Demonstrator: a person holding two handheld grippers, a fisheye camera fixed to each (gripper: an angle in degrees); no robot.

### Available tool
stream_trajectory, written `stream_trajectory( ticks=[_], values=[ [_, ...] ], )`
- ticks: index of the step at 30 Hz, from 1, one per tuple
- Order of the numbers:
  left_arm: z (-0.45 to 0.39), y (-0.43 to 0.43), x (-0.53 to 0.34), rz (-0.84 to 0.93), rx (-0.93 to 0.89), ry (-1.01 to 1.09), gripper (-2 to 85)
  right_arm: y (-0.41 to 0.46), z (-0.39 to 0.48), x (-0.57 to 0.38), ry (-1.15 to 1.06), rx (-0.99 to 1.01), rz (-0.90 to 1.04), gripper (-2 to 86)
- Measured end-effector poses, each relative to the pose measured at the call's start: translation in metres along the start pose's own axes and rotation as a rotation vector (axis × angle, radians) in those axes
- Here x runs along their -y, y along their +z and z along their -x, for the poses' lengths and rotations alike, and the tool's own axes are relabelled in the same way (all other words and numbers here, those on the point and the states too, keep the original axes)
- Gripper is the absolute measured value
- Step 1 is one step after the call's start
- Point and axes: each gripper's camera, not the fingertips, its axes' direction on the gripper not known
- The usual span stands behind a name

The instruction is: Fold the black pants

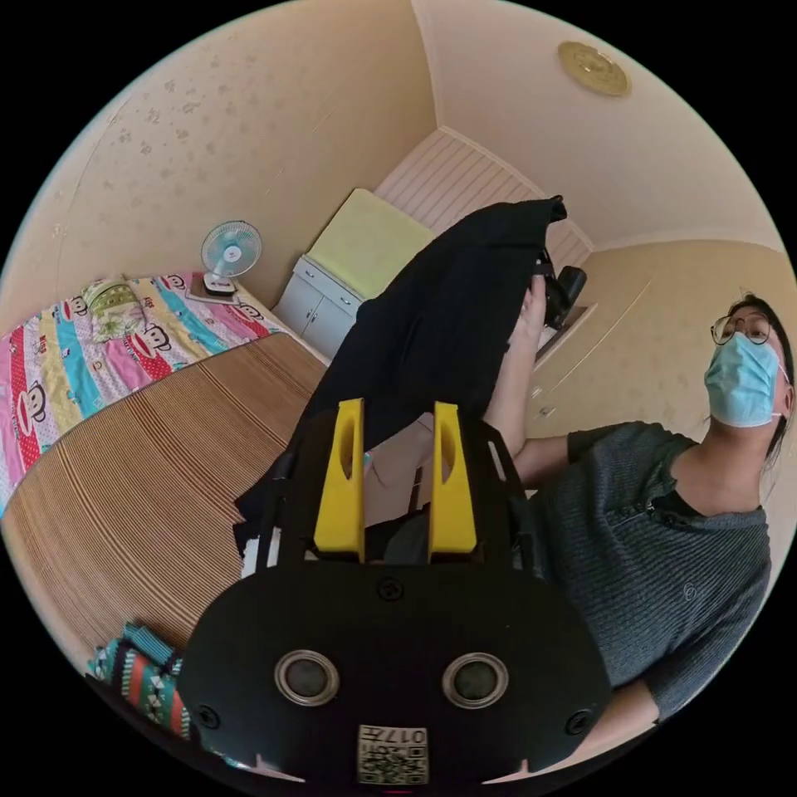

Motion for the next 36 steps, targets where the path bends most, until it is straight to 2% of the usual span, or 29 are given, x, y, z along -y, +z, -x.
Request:
stream_trajectory(
  ticks=[5, 8, 11, 13, 16, 20, 24, 29, 32, 34, 36],
  values=[
    [-0.022, 0.030, -0.010, 0.117, 0.019, 0.035, 17.8, -0.021, 0.025, 0.037, -0.031, -0.004, -0.069, 1.4],
    [-0.056, 0.029, 0.011, -0.003, 0.084, 0.075, 19.8, -0.027, 0.042, 0.058, -0.058, 0.005, -0.070, 1.4],
    [-0.099, -0.015, 0.039, -0.288, 0.198, 0.154, 19.3, -0.043, 0.051, 0.069, -0.088, -0.009, -0.076, 1.4],
    [-0.134, -0.075, 0.048, -0.596, 0.208, 0.238, 14.9, -0.058, 0.048, 0.073, -0.096, -0.037, -0.077, 1.4],
    [-0.162, -0.135, 0.068, -0.796, 0.231, 0.331, 8.8, -0.085, 0.026, 0.078, -0.097, 0.008, -0.087, 1.4],
    [-0.190, -0.191, 0.121, -0.823, 0.229, 0.396, 6.1, -0.117, -0.007, 0.095, -0.156, 0.112, -0.050, 1.5],
    [-0.215, -0.256, 0.187, -0.913, 0.128, 0.446, 4.7, -0.132, -0.054, 0.132, -0.164, 0.363, -0.035, 2.1],
    [-0.253, -0.309, 0.264, -0.955, 0.222, 0.536, 4.7, -0.126, -0.100, 0.184, -0.140, 0.469, 0.007, 2.7],
    [-0.250, -0.329, 0.313, -0.929, 0.312, 0.489, 4.8, -0.095, -0.138, 0.201, -0.088, 0.442, 0.077, 2.9],
    [-0.217, -0.334, 0.346, -0.916, 0.380, 0.437, 4.9, -0.060, -0.172, 0.200, -0.025, 0.437, 0.134, 3.2],
    [-0.175, -0.332, 0.371, -0.911, 0.461, 0.376, 4.9, 0.017, -0.233, 0.192, 0.114, 0.417, 0.230, 3.8]
  ],
)
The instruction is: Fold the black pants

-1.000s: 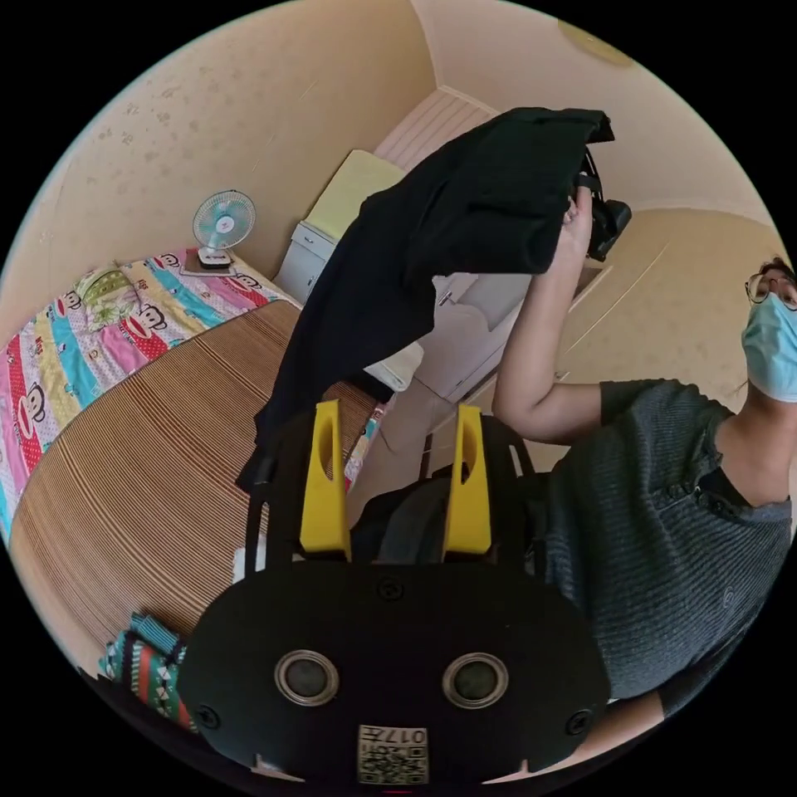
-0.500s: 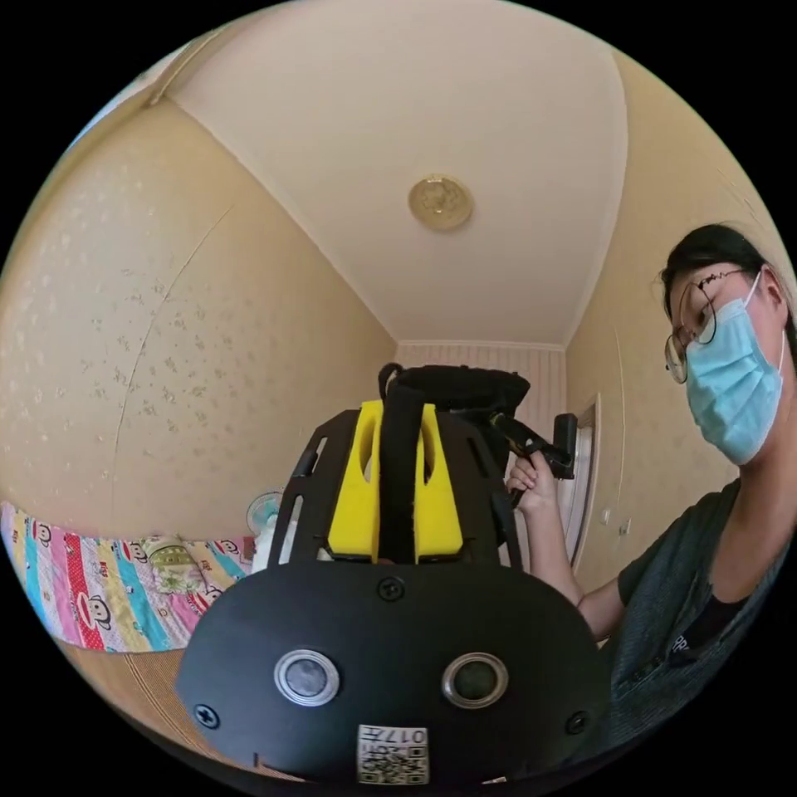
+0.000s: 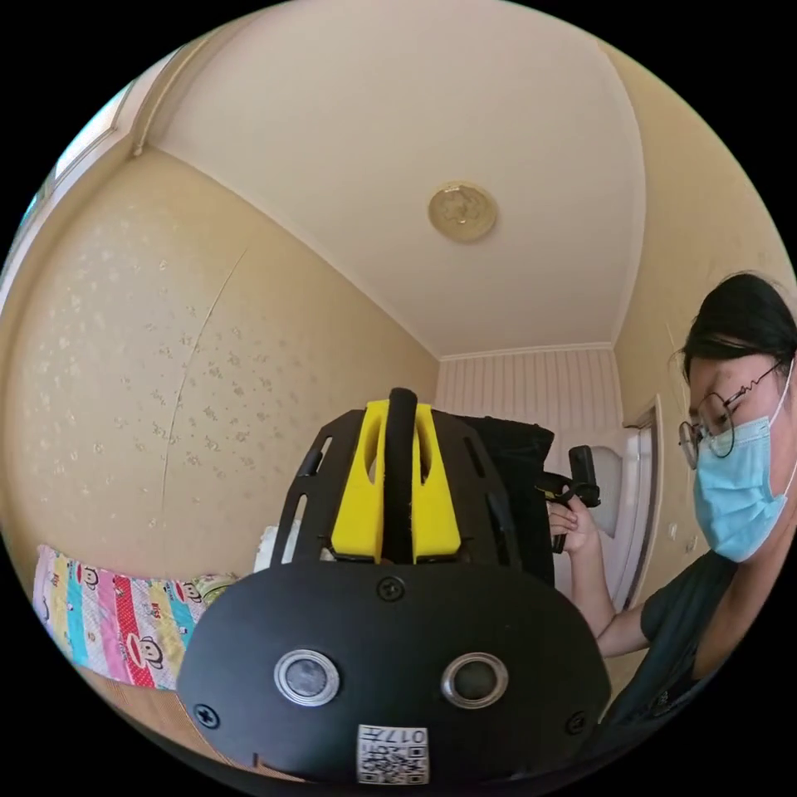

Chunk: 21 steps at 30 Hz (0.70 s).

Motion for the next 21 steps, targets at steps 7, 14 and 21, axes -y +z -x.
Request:
stream_trajectory(
  ticks=[7, 14, 21],
  values=[
    [0.317, 0.231, -0.039, 0.377, 0.439, -0.255, 6.8, 0.201, -0.297, 0.029, 0.339, -0.248, 0.155, 8.1],
    [0.512, 0.168, -0.261, 0.841, 0.668, -0.550, 6.2, 0.290, -0.445, -0.225, 0.534, -0.266, 0.639, 7.7],
    [0.482, 0.007, -0.553, 1.394, 0.507, -0.881, 11.3, 0.241, -0.460, -0.511, 0.736, -0.076, 1.102, 7.4]
  ],
)
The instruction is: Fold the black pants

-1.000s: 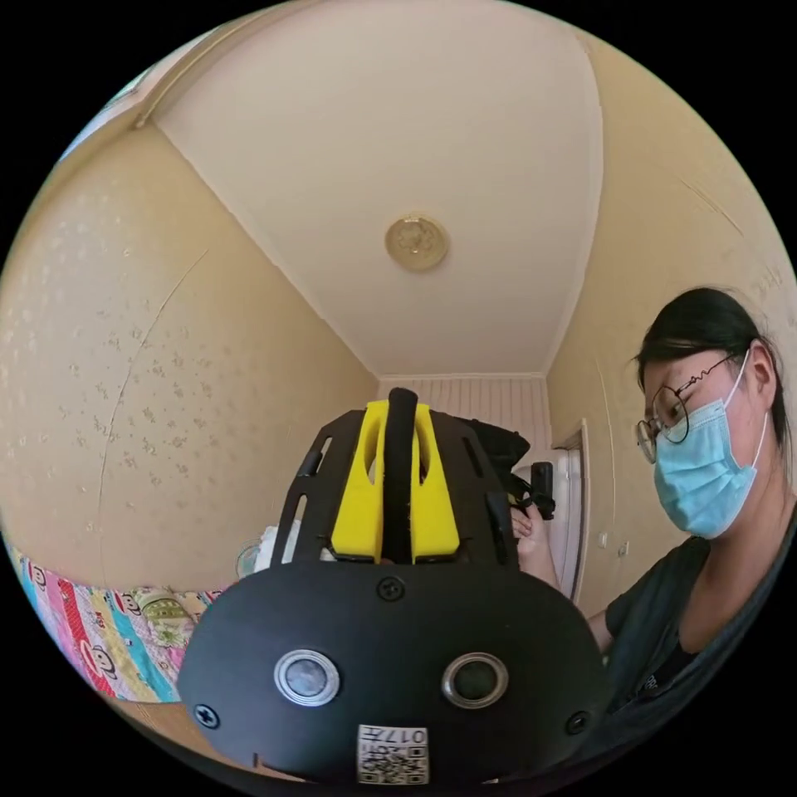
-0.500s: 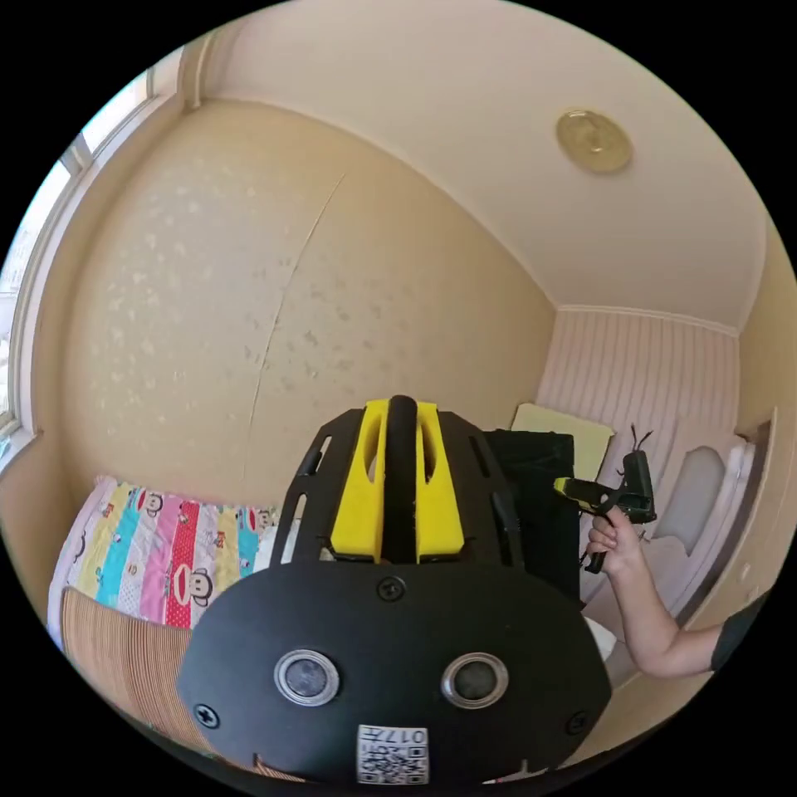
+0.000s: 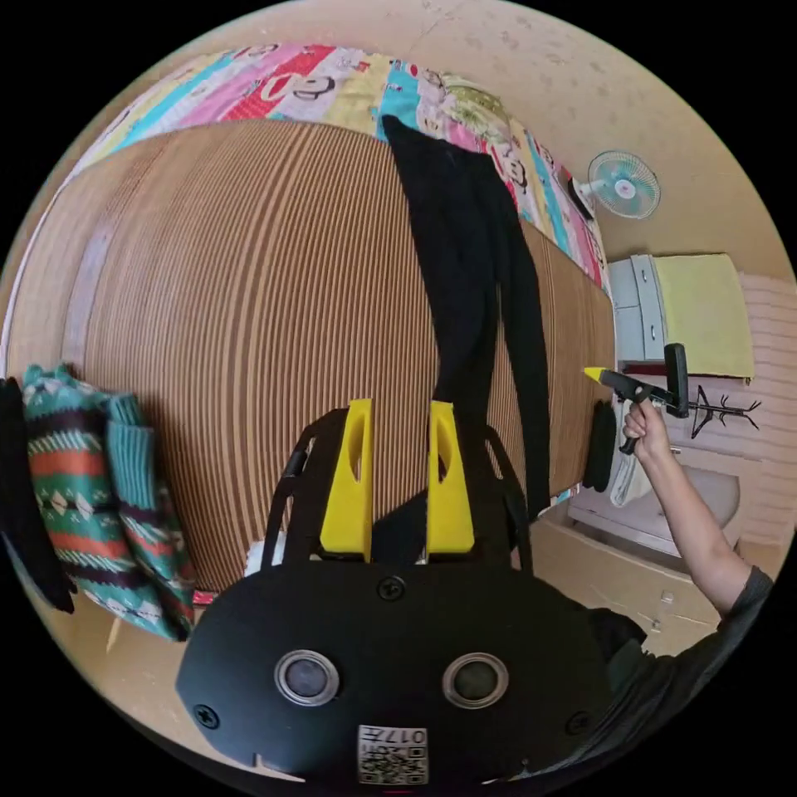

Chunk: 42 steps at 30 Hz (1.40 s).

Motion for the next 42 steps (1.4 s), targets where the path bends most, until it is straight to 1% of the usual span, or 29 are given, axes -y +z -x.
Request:
stream_trajectory(
  ticks=[2, 4, 8, 9, 10, 11, 12, 13, 14, 15, 16, 18, 20, 21, 22, 23, 25, 27, 29, 30, 31, 33, 35, 36, 37, 38, 39, 40, 42],
  values=[
    [0.005, 0.028, -0.026, 0.078, -0.032, 0.022, 13.1, 0.017, -0.025, -0.032, 0.029, 0.015, 0.066, 7.5],
    [-0.002, 0.045, -0.046, 0.143, -0.010, 0.080, 14.4, 0.028, -0.043, -0.061, 0.044, 0.071, 0.116, 7.6],
    [-0.014, 0.055, -0.053, 0.246, 0.044, 0.197, 14.4, 0.046, -0.062, -0.104, 0.055, 0.211, 0.198, 7.6],
    [-0.020, 0.052, -0.051, 0.266, 0.064, 0.226, 13.1, 0.046, -0.065, -0.111, 0.063, 0.246, 0.209, 7.5],
    [-0.026, 0.049, -0.047, 0.296, 0.112, 0.246, 7.5, 0.044, -0.066, -0.114, 0.066, 0.265, 0.210, 7.5],
    [-0.028, 0.047, -0.045, 0.316, 0.148, 0.247, 4.7, 0.036, -0.069, -0.120, 0.066, 0.299, 0.204, 7.3],
    [-0.033, 0.044, -0.040, 0.387, 0.228, 0.257, 2.3, 0.025, -0.072, -0.126, 0.058, 0.323, 0.191, 7.1],
    [-0.037, 0.044, -0.039, 0.499, 0.256, 0.299, 0.8, 0.018, -0.074, -0.130, 0.051, 0.332, 0.187, 7.0],
    [-0.038, 0.046, -0.041, 0.567, 0.240, 0.319, 0.5, 0.005, -0.078, -0.137, 0.039, 0.347, 0.182, 6.8],
    [-0.038, 0.048, -0.051, 0.710, 0.117, 0.354, 0.1, -0.010, -0.084, -0.144, 0.026, 0.357, 0.176, 6.8],
    [-0.040, 0.040, -0.064, 0.750, -0.058, 0.385, -0.1, -0.017, -0.087, -0.148, 0.020, 0.358, 0.171, 6.8],
    [-0.035, 0.021, -0.083, 0.701, -0.239, 0.355, -0.2, -0.047, -0.105, -0.164, 0.001, 0.336, 0.149, 6.9],
    [-0.020, 0.007, -0.087, 0.636, -0.280, 0.211, 0.1, -0.064, -0.119, -0.175, -0.004, 0.320, 0.161, 7.1],
    [-0.011, -0.013, -0.083, 0.510, -0.289, 0.121, 0.6, -0.072, -0.127, -0.180, -0.015, 0.323, 0.171, 7.2],
    [-0.001, -0.036, -0.074, 0.370, -0.278, 0.023, 2.1, -0.075, -0.130, -0.182, -0.024, 0.327, 0.177, 7.3],
    [0.003, -0.047, -0.069, 0.305, -0.268, -0.021, 3.3, -0.078, -0.134, -0.185, -0.043, 0.335, 0.193, 7.3],
    [0.012, -0.085, -0.039, 0.103, -0.211, -0.135, 8.9, -0.076, -0.135, -0.185, -0.066, 0.347, 0.223, 7.4],
    [0.007, -0.098, -0.010, 0.035, -0.146, -0.123, 10.2, -0.064, -0.128, -0.179, -0.095, 0.380, 0.274, 7.7],
    [-0.003, -0.098, 0.018, 0.041, -0.077, -0.083, 10.3, -0.063, -0.126, -0.177, -0.080, 0.434, 0.261, 7.9],
    [-0.010, -0.091, 0.034, 0.083, -0.043, -0.052, 9.6, -0.068, -0.127, -0.176, -0.059, 0.482, 0.236, 7.8],
    [-0.015, -0.078, 0.044, 0.161, -0.006, -0.029, 7.1, -0.071, -0.128, -0.177, -0.049, 0.505, 0.221, 7.7],
    [-0.017, -0.070, 0.044, 0.211, 0.067, -0.051, 2.4, -0.092, -0.135, -0.184, -0.033, 0.551, 0.169, 7.3],
    [-0.018, -0.076, 0.036, 0.192, 0.012, -0.090, 1.0, -0.110, -0.147, -0.194, -0.022, 0.537, 0.143, 7.2],
    [-0.019, -0.073, 0.028, 0.230, -0.082, -0.115, 0.4, -0.123, -0.160, -0.204, 0.003, 0.528, 0.123, 7.2],
    [-0.025, -0.067, 0.018, 0.267, -0.227, -0.094, 0.1, -0.129, -0.169, -0.209, 0.023, 0.524, 0.110, 7.1],
    [-0.029, -0.065, 0.011, 0.267, -0.309, -0.076, 0.0, -0.144, -0.186, -0.223, 0.060, 0.508, 0.076, 7.1],
    [-0.033, -0.068, -0.005, 0.219, -0.404, -0.083, -0.2, -0.161, -0.201, -0.237, 0.083, 0.465, 0.037, 7.2],
    [-0.028, -0.072, -0.020, 0.190, -0.399, -0.159, -0.2, -0.171, -0.208, -0.245, 0.094, 0.431, 0.018, 7.2],
    [-0.016, -0.074, -0.038, 0.191, -0.348, -0.299, -0.1, -0.210, -0.228, -0.274, 0.136, 0.251, -0.068, 7.4]
  ],
)
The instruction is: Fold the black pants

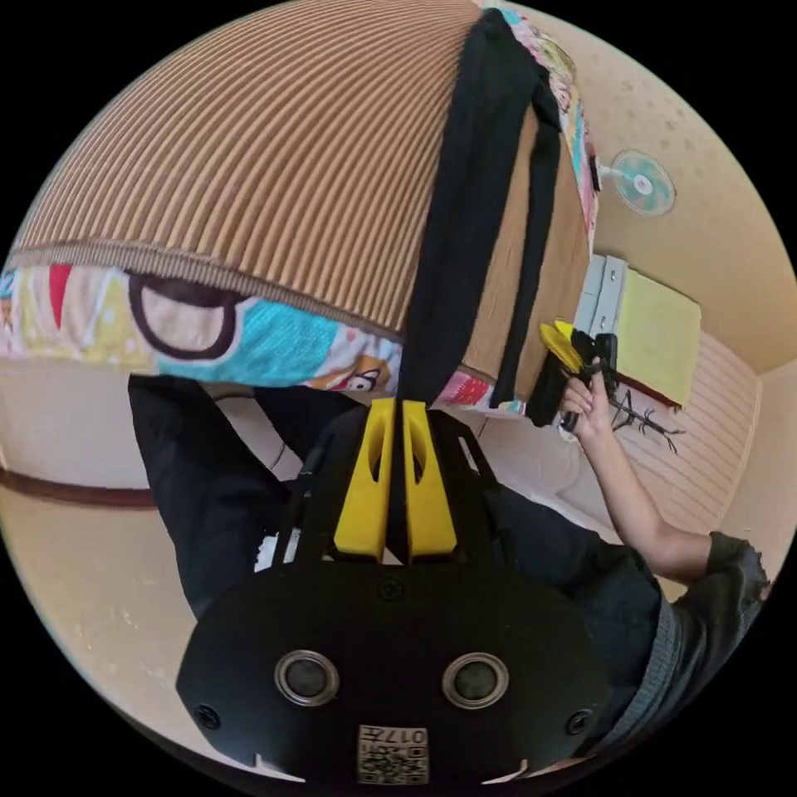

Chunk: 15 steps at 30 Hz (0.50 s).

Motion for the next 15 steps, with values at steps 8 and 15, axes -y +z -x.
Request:
stream_trajectory(
  ticks=[8, 15],
  values=[
    [0.023, -0.037, -0.030, -0.051, 0.042, -0.181, 4.7, -0.063, -0.043, -0.055, 0.128, -0.336, -0.067, 9.3],
    [-0.001, -0.059, -0.023, 0.003, 0.123, -0.032, 2.0, -0.011, -0.062, -0.078, 0.063, -0.253, 0.213, 4.6]
  ],
)
